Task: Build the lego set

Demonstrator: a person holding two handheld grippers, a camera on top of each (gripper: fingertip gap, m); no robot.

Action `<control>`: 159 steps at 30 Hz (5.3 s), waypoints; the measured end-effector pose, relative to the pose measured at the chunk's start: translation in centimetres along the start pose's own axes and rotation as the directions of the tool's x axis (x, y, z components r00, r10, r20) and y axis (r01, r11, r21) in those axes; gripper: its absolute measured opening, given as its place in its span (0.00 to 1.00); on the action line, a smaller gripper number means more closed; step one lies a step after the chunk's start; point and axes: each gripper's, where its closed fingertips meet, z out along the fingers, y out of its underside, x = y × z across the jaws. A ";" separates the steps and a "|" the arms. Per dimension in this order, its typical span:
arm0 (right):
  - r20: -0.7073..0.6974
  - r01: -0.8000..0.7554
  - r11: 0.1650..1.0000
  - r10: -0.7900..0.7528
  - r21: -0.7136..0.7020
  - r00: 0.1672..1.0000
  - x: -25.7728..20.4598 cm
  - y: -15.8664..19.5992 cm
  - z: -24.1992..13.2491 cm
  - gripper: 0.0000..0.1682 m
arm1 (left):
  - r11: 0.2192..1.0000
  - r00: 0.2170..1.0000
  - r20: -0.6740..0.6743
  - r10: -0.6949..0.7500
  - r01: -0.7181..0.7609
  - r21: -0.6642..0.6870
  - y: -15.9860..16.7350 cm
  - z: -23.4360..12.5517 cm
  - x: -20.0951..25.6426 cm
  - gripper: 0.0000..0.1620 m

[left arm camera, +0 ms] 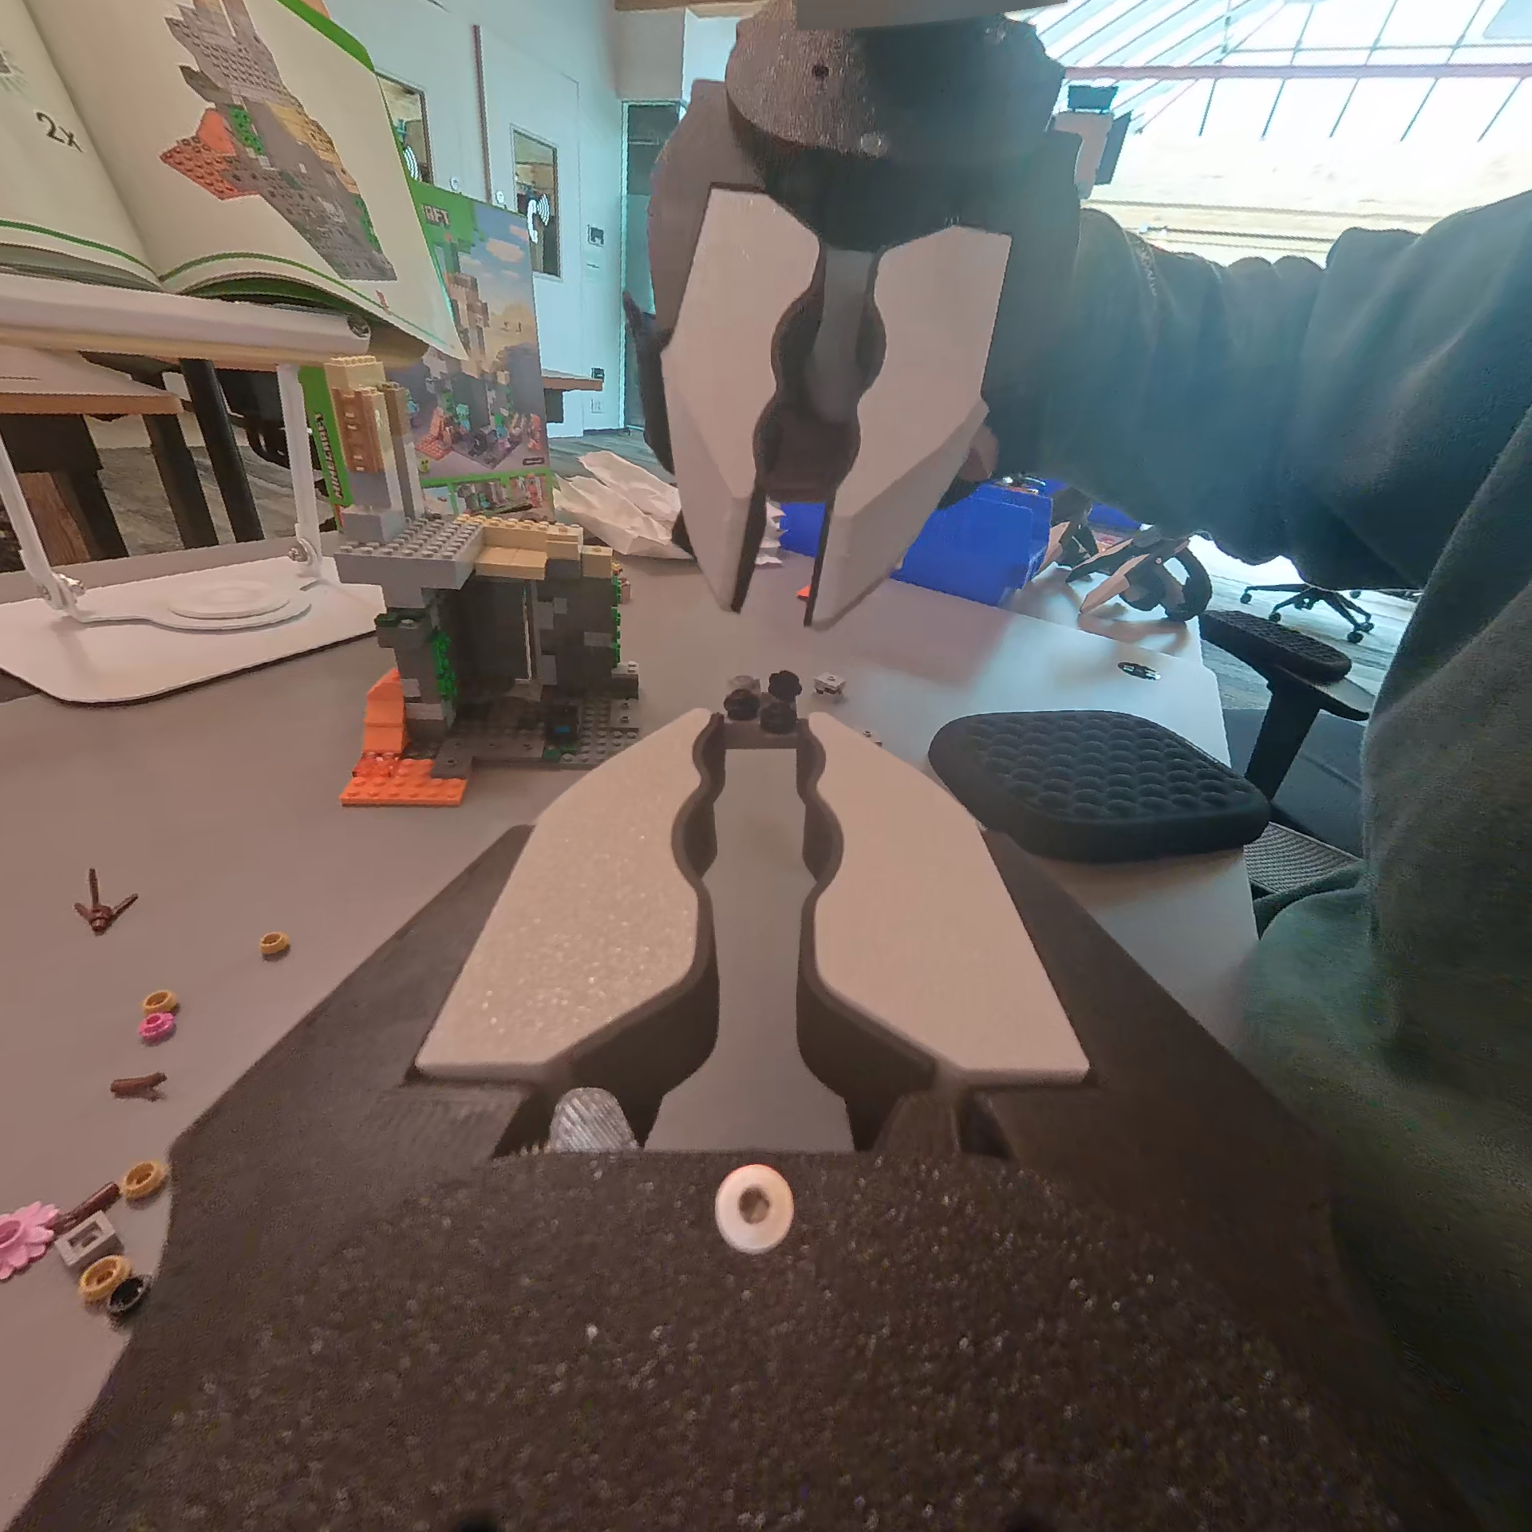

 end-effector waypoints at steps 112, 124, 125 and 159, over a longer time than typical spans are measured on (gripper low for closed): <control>-0.810 0.571 0.778 -0.499 -0.262 0.308 0.4 1.3 1.6 0.09 | 0.999 0.999 -0.013 -0.044 0.044 0.009 -0.2 -0.2 -0.1 0.10; -0.815 0.486 0.867 -0.357 -0.108 0.457 0.1 0.9 1.4 0.07 | 0.980 0.977 -0.096 -0.191 0.195 0.039 -0.7 -0.4 0.3 0.10; -0.812 0.477 0.875 -0.341 -0.089 0.473 0.1 0.7 1.3 0.07 | 0.976 0.972 -0.108 -0.208 0.214 0.047 -0.8 -0.5 0.3 0.10; -0.381 -0.049 0.988 0.102 0.145 0.919 3.6 4.4 0.5 0.11 | 0.989 0.987 -0.099 -0.128 0.134 0.060 -0.9 -1.1 0.8 0.10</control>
